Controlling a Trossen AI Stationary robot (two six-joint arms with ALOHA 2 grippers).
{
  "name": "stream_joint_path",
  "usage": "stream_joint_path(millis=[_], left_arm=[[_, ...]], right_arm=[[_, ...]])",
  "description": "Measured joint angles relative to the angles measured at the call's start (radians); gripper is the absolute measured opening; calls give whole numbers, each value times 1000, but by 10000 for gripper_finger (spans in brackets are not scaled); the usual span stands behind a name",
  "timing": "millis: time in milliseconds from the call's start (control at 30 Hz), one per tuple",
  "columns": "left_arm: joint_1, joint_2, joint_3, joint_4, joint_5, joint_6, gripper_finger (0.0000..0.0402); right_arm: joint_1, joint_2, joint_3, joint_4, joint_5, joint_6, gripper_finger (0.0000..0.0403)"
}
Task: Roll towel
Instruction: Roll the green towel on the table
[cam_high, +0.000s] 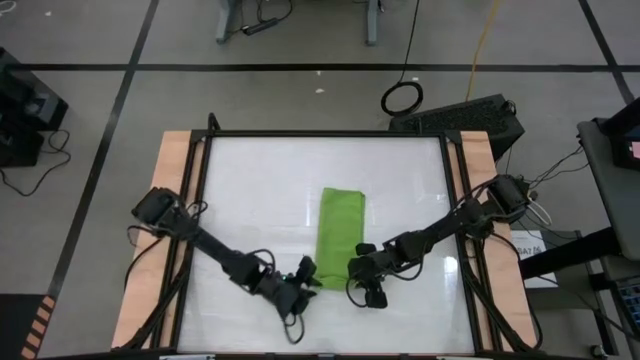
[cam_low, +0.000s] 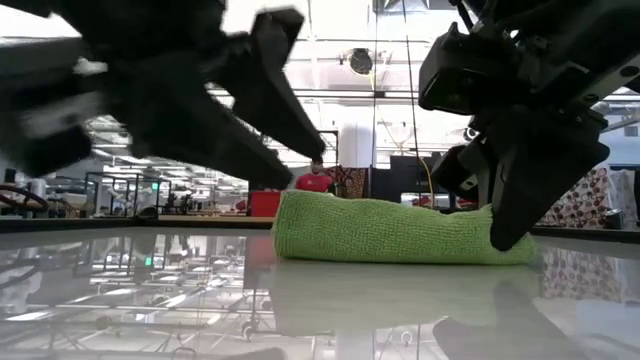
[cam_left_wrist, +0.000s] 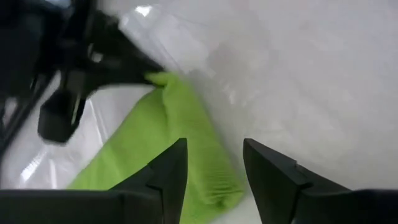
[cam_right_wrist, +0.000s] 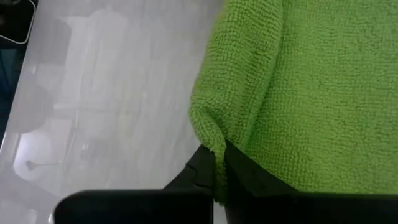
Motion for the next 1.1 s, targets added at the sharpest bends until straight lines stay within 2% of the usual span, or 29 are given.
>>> stream_joint_path(millis=[133, 300, 500, 700, 900, 1100], left_arm=[[-22, 13, 0, 11, -43, 51, 163], [-6, 46, 0, 8, -49, 65, 165], [23, 76, -1, -22, -70, 65, 195], [47, 86, 2, -63, -28, 11, 197], [78, 86, 2, -88, 4, -95, 161], [98, 88, 1, -94, 7, -96, 75]], right_arm=[[-8, 0, 0, 1, -11, -1, 1], [-15, 0, 0, 15, -21, -2, 0], [-16, -1, 0, 19, -21, 1, 0], [-16, -2, 0, 23, -21, 6, 0], [-16, -2, 0, 47, -21, 6, 0], [-16, -2, 1, 47, -19, 13, 3]])
